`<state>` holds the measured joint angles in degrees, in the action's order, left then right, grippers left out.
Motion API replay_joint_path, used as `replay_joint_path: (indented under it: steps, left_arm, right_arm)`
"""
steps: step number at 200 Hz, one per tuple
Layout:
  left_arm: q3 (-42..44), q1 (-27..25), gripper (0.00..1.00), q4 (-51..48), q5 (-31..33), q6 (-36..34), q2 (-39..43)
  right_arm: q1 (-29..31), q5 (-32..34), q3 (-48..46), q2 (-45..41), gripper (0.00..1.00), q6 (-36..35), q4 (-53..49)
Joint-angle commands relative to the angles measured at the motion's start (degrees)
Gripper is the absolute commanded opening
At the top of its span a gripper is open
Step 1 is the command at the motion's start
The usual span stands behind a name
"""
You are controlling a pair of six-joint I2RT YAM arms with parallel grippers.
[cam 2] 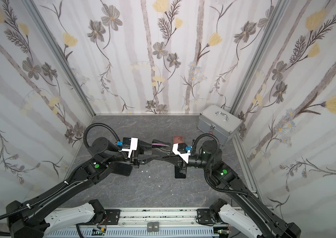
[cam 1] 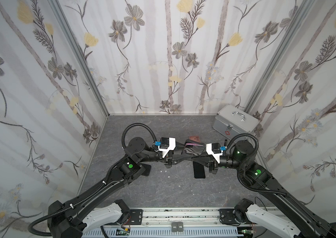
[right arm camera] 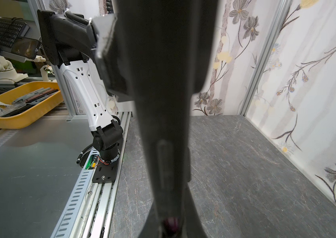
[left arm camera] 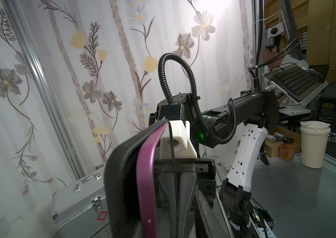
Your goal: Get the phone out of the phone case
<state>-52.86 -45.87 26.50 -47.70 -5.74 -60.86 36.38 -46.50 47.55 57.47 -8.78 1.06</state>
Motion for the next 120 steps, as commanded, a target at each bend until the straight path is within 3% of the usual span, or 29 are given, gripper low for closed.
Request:
replay_joint_path:
  steps: [1, 68, 120]
  left_arm:
    - [1.1, -0.3, 0.33, -7.4, -4.3, 0.8, -0.9]
    - [2.3, -0.3, 0.33, -6.5, -3.7, 1.5, -1.4]
    - [3.3, -0.1, 0.22, -6.4, -2.1, 1.2, -0.4]
  right_arm:
    - [-0.1, -1.5, 0.6, -0.5, 0.00, 4.3, 16.7]
    - [-0.1, -0.4, -1.0, -1.1, 0.00, 9.1, 24.3]
    - [0.0, 3.7, -2.2, -2.3, 0.00, 7.0, 22.9]
